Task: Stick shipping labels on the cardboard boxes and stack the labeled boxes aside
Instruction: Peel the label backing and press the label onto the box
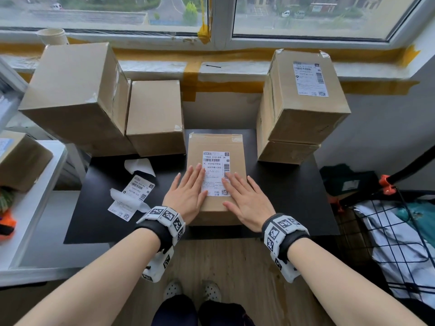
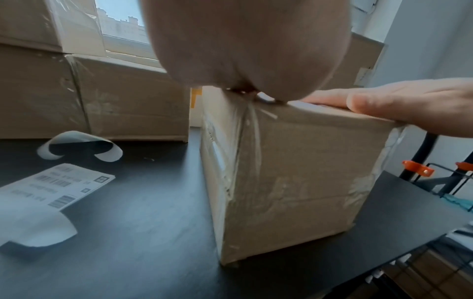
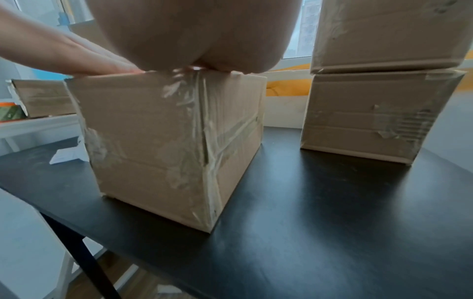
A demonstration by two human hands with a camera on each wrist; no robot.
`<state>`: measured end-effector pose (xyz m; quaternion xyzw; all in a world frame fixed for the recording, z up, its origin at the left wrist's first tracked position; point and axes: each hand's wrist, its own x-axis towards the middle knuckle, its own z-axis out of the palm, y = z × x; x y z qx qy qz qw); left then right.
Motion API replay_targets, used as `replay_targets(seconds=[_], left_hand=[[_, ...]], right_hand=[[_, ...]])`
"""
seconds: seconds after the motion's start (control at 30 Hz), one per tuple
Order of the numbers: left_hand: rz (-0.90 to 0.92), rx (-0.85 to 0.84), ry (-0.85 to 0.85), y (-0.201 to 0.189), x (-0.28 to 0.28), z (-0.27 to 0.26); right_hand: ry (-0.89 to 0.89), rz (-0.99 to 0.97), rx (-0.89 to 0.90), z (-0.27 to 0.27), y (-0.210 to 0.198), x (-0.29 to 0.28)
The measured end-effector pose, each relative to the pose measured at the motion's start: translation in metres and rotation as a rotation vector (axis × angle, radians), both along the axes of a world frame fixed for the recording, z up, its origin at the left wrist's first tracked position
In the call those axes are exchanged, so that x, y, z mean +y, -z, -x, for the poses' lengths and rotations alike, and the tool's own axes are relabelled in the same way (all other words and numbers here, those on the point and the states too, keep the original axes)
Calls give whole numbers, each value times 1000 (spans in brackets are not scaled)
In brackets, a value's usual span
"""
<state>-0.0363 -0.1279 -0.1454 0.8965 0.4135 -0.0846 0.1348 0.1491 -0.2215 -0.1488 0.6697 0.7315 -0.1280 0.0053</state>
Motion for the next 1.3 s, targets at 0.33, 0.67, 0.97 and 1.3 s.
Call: replay_targets(seconds=[0.33,0.67,0.97,1.3], left_hand=[[45,14,-42,-5,20,-20],[521,-459,-576,-15,21,4],[773,-780,-730,-28,4,7],[1045,-870,-656,-36,-33,11]], right_hand=[[74,32,21,5,0,49],[692,61,890,-18,-5,21],[824,35,1151,-5,-18,5],[940,-58,1235,-8,-28,-66]])
